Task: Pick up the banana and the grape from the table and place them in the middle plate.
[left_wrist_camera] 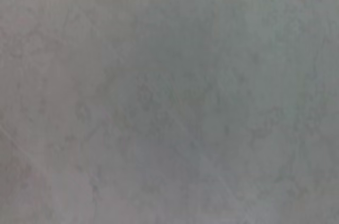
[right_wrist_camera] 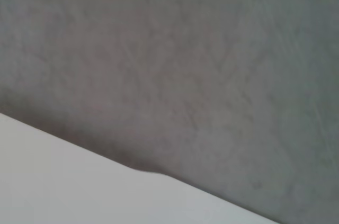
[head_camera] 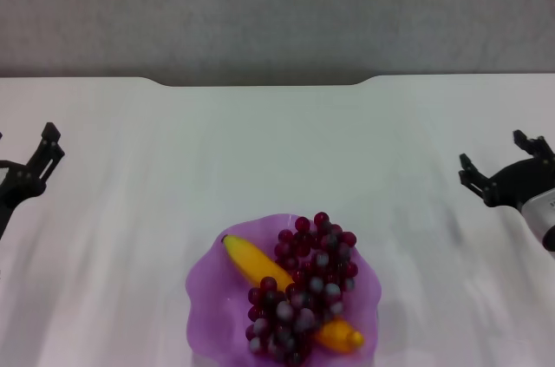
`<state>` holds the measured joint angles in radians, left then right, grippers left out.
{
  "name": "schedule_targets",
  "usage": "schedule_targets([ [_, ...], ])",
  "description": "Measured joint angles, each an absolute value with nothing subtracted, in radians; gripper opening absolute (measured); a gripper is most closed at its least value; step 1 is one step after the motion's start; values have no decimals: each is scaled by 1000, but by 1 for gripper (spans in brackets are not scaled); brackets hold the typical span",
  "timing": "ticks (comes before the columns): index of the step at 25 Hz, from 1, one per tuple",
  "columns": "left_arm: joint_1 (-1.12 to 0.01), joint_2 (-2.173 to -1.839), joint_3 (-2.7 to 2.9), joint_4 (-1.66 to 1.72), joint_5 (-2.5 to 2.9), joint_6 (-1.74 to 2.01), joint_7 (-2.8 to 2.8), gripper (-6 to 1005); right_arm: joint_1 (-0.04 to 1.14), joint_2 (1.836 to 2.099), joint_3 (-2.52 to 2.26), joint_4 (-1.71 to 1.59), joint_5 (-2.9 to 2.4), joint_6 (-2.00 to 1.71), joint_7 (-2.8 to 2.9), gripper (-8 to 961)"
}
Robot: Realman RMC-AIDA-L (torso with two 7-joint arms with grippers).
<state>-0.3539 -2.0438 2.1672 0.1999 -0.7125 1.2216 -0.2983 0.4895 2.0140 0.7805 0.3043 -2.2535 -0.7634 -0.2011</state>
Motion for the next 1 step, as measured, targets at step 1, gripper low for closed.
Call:
schedule_targets([
  [1,-352,-2044,2170,198,-712,1222,-301,880,488,2014,773,312,-2254,-774,-201,884],
])
